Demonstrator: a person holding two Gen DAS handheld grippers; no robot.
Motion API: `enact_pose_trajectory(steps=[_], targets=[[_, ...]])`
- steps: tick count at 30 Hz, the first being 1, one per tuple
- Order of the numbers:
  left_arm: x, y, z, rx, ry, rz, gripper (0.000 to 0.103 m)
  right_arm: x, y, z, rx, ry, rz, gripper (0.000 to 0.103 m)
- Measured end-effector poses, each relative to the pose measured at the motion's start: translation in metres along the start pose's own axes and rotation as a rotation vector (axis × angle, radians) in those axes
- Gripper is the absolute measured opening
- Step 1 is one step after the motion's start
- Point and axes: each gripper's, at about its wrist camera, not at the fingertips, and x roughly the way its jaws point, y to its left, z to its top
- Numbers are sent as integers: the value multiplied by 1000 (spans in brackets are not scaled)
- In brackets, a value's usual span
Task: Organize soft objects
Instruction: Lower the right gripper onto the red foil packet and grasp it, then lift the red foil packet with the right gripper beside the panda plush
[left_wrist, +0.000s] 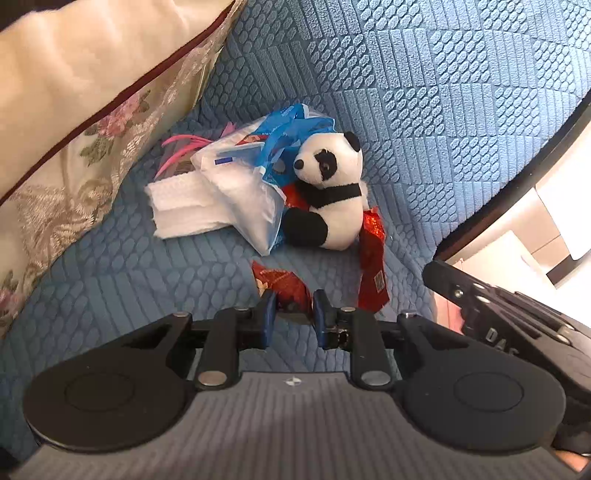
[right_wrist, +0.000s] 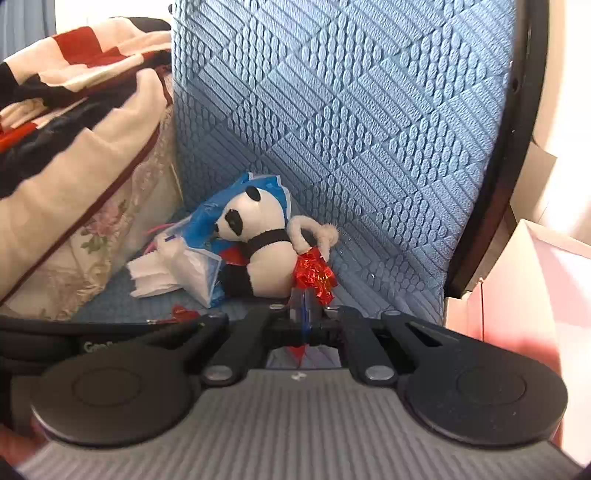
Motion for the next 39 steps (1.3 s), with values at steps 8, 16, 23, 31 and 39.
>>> enact_pose_trajectory(steps=[8,16,23,31,39], targets=[[-13,1,-12,2,0,-15,23,-31,7,-12,-32,2,14,3],[-32,5,-19,-20,-14,-41,22,-60,18,-35,-84,19,0,3],[-41,13,-21,-47,-14,-56,22,-84,23,-56,-110,21,-12,3],[-41,12,-22,-44,-9,-57,22,-94,18,-68,-77,40,-3,3],[-35,13,-18,-58,-7,-45,22,-71,-1,-56,64,8,43,6]])
